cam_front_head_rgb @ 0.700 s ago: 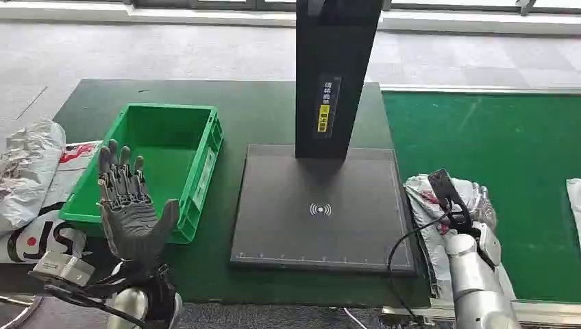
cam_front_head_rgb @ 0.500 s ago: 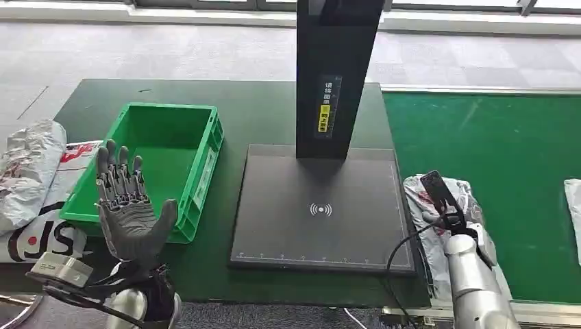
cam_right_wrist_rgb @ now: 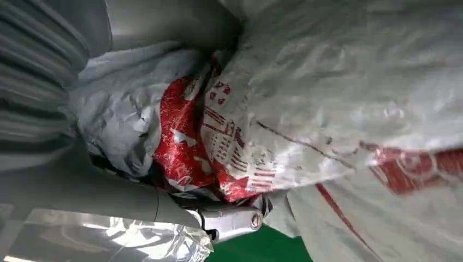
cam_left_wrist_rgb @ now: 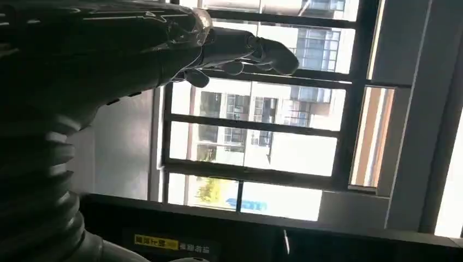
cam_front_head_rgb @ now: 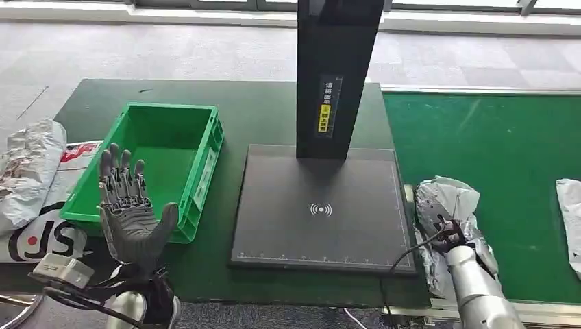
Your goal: Moved the parcel from conveyor to table for the left to box.
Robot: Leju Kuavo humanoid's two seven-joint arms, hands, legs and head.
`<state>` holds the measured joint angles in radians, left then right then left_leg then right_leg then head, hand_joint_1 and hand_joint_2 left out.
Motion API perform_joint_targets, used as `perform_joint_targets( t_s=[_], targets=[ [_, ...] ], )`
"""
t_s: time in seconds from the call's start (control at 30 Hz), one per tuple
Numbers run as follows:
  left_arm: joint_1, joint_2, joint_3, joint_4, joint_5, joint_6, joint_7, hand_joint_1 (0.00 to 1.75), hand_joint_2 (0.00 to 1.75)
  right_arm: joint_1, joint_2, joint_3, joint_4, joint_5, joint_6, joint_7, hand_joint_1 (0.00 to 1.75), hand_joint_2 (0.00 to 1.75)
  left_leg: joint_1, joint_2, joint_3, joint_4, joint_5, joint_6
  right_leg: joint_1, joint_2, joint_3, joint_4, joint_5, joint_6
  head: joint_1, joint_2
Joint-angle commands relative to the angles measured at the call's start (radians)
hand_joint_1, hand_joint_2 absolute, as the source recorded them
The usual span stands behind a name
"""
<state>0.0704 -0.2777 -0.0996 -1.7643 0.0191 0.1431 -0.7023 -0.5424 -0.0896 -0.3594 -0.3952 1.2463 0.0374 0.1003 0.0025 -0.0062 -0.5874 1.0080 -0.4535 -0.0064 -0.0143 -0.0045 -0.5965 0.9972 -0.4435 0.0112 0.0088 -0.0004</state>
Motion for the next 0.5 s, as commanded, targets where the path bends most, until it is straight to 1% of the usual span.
perform_joint_targets(
  t_s=[0.03, 0.1, 0.17, 0.5],
  targets=[
    [-0.018, 0.007, 0.042, 0.058, 0.003, 0.0, 0.004, 0.0, 1.75, -0.001, -0.012, -0.038, 0.104, -0.005, 0.023, 0.02, 1.75, 1.75, 0.001, 0.0, 0.004, -0.003, 0.0, 0.0, 0.001, 0.0, 0.005, -0.003, 0.0, -0.001, 0.0, 0.0],
    [-0.021, 0.007, 0.041, 0.062, 0.003, 0.0, 0.004, 0.0, 1.75, 0.006, -0.013, -0.041, 0.1, -0.005, 0.022, 0.02, 1.75, 1.75, 0.001, -0.001, 0.004, -0.002, 0.0, 0.0, 0.001, -0.001, 0.005, -0.003, 0.0, -0.001, 0.0, 0.0],
    [-0.02, 0.006, 0.044, 0.058, 0.002, 0.006, 0.004, 0.0, 1.75, 0.011, -0.004, -0.047, 0.078, -0.007, -0.023, 0.008, 1.75, 1.75, 0.001, -0.001, 0.005, -0.002, 0.0, 0.0, 0.001, -0.001, 0.006, -0.003, 0.0, -0.001, 0.0, 0.0],
    [-0.019, 0.007, 0.044, 0.056, 0.002, 0.006, 0.004, 0.0, 1.75, 0.006, -0.003, -0.047, 0.076, -0.007, -0.022, 0.008, 1.75, 1.75, 0.001, 0.0, 0.005, -0.001, -0.001, 0.0, 0.001, 0.0, 0.006, -0.002, 0.0, -0.001, 0.0, 0.0]
  ],
)
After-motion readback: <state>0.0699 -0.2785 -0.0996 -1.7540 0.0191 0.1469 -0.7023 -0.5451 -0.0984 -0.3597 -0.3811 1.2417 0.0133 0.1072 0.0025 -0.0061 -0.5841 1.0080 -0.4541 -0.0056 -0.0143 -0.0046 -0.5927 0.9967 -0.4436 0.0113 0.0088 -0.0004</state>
